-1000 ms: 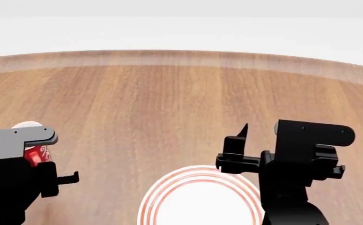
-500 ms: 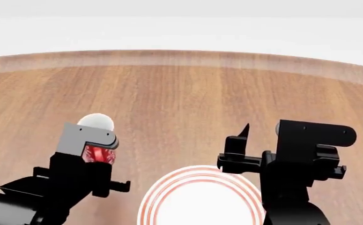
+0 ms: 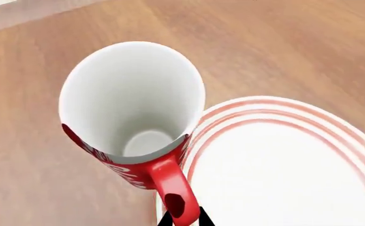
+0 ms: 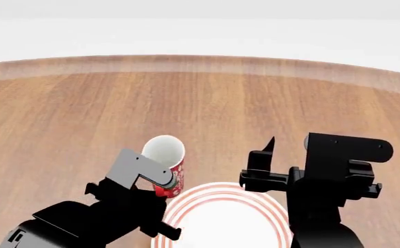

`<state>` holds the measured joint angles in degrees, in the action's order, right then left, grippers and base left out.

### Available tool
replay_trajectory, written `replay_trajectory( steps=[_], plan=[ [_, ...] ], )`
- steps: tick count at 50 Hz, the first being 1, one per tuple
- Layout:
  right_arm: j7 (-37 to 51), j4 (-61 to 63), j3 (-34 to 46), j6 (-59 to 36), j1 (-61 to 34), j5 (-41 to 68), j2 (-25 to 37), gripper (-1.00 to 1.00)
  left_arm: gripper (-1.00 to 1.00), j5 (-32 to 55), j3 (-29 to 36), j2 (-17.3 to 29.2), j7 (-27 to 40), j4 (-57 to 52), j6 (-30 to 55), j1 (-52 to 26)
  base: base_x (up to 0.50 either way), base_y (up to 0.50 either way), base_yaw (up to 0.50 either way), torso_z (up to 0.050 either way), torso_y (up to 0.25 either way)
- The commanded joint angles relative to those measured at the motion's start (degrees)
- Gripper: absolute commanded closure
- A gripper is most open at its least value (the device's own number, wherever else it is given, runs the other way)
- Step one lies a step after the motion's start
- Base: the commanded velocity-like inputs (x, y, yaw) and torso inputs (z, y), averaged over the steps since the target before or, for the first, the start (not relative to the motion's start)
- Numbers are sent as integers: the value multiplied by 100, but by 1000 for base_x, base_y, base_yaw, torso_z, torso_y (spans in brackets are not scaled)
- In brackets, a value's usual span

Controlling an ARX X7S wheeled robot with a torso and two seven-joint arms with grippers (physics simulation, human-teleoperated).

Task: Pick up the red mug and put it on the plate

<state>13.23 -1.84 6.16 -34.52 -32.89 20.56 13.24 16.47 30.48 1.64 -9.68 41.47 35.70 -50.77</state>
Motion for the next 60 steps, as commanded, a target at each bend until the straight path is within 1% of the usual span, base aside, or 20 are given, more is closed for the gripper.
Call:
replay_trajectory(
  steps=[1, 8, 10, 12, 14, 18, 20, 24, 28, 29, 32, 36, 49, 60],
  plan=[
    [16, 1, 17, 4, -7, 27, 13, -100, 100, 135, 546, -25, -627, -174, -139, -30, 0, 0, 0, 0, 0],
    [18, -25, 23, 29, -8, 41, 21, -100, 100, 347, 904, -131, -1043, 326, -478, -203, 0, 0, 0, 0, 0],
    [18, -35, 24, 35, -14, 45, 25, -100, 100, 532, 1084, -147, -1095, 477, -546, -278, 0, 0, 0, 0, 0],
    [23, -32, 28, 34, -15, 48, 27, -100, 100, 915, 1391, -155, -1100, 733, -692, -422, 0, 0, 0, 0, 0],
    [25, -12, 31, 33, -5, 55, 32, -100, 100, 1411, 1840, -159, -1089, 1016, -878, -579, 0, 0, 0, 0, 0],
    [31, -20, 40, 40, -7, 59, 36, -100, 100, 2553, 3049, -161, -1020, 1453, -1330, -878, 0, 0, 0, 0, 0],
    [28, -35, 46, 49, -13, 61, 37, -100, 100, 3107, 3681, -162, -1060, 1570, -1523, -1009, 0, 0, 0, 0, 0],
    [24, -60, 48, 77, -8, 69, 38, -100, 100, 4057, 4731, -163, -1099, 1674, -1785, -1235, 0, 0, 0, 0, 3],
    [33, -40, 47, 60, -11, 85, 49, -100, 100, 4688, 5382, -163, -995, 1729, -1843, -1408, 0, 0, 0, 0, 0],
    [33, -42, 48, 65, -10, 87, 50, -100, 100, 4813, 5481, -163, -1077, 1727, -1799, -1446, 0, 0, 0, 0, 0],
    [26, -80, 57, 99, -6, 86, 47, -100, 100, 4963, 5679, -163, -1032, 1690, -1671, -1526, 0, 0, 0, 0, 0],
    [22, -92, 54, 106, -10, 103, 51, -100, 100, 4949, 5774, -163, -1002, 1634, -1418, -1614, 0, 0, 0, 0, 0],
    [52, -28, 30, 92, 10, 160, 82, -100, 100, 4533, 5753, -163, -1173, 1421, -768, -1765, 0, 0, 0, 0, 0],
    [55, -72, 66, 132, 10, 165, 82, -100, 100, 4271, 5721, -163, -1398, 1465, -512, -1678, 0, 0, 0, 0, 0]
  ],
)
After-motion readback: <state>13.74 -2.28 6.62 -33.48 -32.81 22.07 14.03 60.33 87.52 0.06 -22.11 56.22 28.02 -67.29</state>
